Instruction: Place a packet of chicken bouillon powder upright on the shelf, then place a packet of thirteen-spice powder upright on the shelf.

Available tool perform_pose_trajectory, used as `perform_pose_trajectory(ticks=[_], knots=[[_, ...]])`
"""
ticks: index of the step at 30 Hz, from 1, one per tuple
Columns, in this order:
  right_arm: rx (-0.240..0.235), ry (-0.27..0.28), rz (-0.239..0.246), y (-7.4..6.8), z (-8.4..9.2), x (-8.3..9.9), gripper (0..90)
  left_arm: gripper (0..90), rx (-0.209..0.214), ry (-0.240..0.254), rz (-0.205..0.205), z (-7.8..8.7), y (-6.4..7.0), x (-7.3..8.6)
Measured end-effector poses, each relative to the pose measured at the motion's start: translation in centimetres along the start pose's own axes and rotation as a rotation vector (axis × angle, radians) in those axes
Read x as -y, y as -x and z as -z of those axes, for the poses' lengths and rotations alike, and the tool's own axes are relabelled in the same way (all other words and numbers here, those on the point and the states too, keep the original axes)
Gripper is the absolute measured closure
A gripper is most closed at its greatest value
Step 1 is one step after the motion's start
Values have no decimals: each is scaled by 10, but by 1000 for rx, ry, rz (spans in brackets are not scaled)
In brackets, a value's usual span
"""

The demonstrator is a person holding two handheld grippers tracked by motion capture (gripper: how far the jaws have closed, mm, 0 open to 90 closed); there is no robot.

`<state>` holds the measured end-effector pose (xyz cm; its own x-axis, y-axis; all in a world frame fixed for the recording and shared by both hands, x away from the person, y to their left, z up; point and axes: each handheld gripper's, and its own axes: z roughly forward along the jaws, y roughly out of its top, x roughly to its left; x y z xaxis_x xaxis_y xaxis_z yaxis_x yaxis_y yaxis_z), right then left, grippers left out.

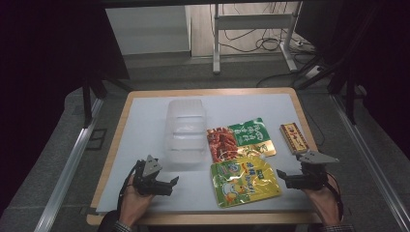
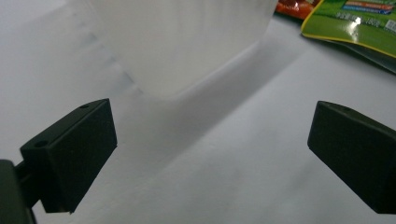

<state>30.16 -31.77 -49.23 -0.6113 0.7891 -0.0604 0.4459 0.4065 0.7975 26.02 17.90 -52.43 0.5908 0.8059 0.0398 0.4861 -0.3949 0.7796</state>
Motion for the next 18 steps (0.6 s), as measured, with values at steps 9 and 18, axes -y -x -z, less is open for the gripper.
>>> perform_pose_trajectory(ticks=[9, 18], knots=[[-49, -5, -51, 4, -3, 1, 15, 4, 12, 45, 17, 1, -2, 1], [-57, -25, -59, 3, -6, 2, 9, 0, 32, 44, -37, -1, 4, -1]])
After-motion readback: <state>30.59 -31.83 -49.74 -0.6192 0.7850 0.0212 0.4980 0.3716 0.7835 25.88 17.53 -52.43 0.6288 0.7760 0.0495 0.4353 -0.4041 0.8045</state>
